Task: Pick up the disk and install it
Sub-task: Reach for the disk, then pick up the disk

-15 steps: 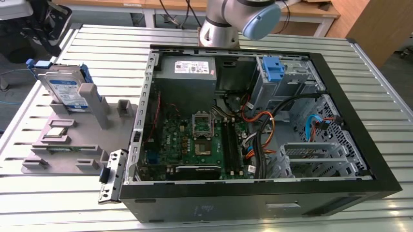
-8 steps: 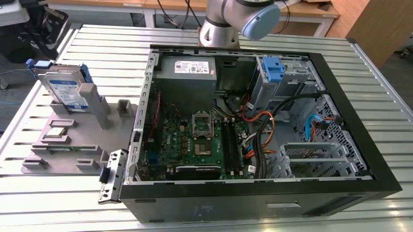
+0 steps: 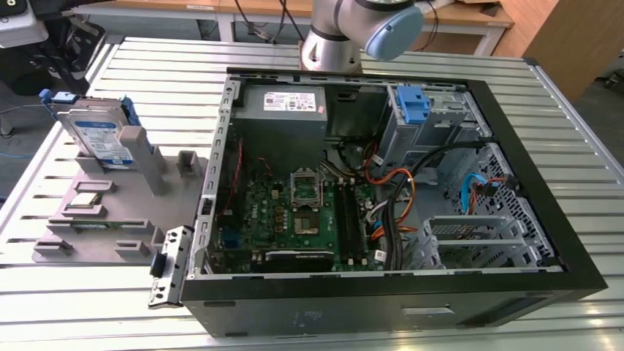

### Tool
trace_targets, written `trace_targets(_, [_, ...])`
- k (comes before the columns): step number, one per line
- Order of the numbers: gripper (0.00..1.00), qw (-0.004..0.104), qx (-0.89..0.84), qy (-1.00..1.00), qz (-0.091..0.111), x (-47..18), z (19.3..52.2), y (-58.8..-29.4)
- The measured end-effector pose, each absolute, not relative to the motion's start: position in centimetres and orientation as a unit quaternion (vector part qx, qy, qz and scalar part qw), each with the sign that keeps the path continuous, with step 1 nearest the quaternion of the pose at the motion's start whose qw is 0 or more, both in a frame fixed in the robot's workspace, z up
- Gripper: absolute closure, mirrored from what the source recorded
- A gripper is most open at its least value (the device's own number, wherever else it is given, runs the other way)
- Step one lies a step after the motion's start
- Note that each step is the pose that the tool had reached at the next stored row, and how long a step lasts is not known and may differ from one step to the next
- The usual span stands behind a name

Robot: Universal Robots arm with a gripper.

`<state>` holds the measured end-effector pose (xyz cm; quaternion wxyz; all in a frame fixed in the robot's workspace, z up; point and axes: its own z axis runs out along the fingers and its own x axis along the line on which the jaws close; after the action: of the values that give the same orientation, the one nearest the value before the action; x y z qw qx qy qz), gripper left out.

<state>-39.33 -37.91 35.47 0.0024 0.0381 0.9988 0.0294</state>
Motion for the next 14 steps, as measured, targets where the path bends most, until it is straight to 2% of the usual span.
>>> trace_targets(14, [0.90,0.002,0.038,0.999,0.031,-39.41,34.86,-37.81])
